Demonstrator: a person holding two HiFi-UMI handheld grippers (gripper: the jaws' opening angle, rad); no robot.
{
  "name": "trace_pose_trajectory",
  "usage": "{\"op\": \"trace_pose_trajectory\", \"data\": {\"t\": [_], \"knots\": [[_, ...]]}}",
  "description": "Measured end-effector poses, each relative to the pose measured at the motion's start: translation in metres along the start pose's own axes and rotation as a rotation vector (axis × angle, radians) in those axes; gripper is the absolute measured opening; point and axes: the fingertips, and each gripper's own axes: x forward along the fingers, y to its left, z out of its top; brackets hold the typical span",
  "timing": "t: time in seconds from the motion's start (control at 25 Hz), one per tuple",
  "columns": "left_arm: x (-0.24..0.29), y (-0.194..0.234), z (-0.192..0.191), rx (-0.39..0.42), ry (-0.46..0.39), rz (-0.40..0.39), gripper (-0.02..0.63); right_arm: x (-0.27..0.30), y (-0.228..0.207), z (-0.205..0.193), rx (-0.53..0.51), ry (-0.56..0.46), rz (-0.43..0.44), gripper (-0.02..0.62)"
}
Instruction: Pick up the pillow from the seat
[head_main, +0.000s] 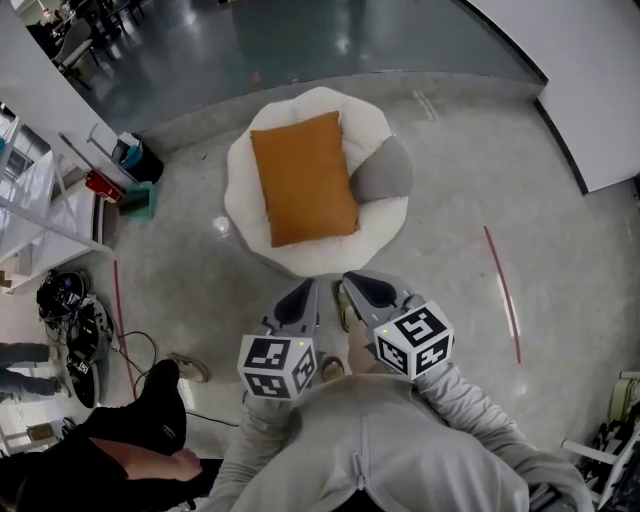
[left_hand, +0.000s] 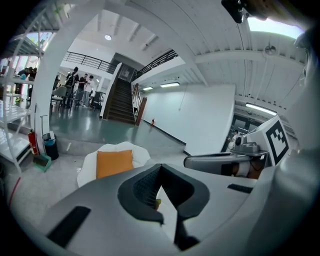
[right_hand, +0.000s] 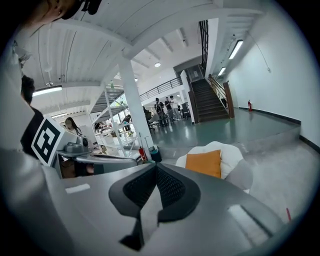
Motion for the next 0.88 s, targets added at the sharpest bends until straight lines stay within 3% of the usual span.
{"op": "trace_pose_trajectory", "data": {"t": [0.88], "knots": [[0.169, 0.07, 0.1, -0.048, -0.004, 0.112, 0.002, 0.121, -0.161, 0.095, -0.056, 0.061, 0.07, 0.0]]}}
